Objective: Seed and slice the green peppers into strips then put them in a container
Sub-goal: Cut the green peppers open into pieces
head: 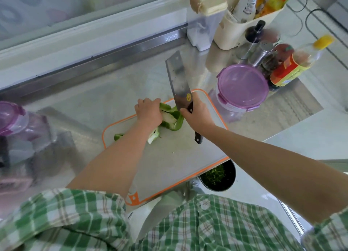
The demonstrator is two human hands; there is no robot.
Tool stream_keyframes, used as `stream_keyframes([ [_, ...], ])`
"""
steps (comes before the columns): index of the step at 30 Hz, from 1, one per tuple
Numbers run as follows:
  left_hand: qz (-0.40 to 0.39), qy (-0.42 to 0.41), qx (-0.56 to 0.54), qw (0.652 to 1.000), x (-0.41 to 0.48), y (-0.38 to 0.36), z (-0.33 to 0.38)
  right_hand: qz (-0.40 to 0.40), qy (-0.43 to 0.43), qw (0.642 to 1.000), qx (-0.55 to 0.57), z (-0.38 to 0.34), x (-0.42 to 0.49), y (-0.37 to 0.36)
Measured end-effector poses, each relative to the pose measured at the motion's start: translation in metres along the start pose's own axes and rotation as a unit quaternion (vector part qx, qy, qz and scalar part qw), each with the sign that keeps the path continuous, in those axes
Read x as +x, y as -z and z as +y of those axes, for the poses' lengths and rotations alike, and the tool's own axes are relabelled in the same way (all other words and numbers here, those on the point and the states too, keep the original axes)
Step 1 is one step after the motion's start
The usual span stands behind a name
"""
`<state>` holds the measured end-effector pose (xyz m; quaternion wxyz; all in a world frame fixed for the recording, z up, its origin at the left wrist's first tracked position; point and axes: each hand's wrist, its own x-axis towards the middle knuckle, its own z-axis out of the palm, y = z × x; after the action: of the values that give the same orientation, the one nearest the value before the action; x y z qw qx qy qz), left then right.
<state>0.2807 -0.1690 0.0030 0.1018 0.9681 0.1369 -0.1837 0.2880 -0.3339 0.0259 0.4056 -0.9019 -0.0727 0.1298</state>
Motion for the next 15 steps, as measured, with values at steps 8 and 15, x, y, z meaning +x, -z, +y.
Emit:
stream_keyframes([
  [8, 0.028, -0.034, -0.215, 0.976, -0.01, 0.0, 0.011, 0.016, -0.027, 0.999, 0.036, 0.012, 0.009, 0.015],
  [15, 0.042, 0.031, -0.339, 0.939, -0.032, -0.017, 0.029, -0.036, 0.04, 0.997, -0.05, 0.016, 0.008, 0.022],
])
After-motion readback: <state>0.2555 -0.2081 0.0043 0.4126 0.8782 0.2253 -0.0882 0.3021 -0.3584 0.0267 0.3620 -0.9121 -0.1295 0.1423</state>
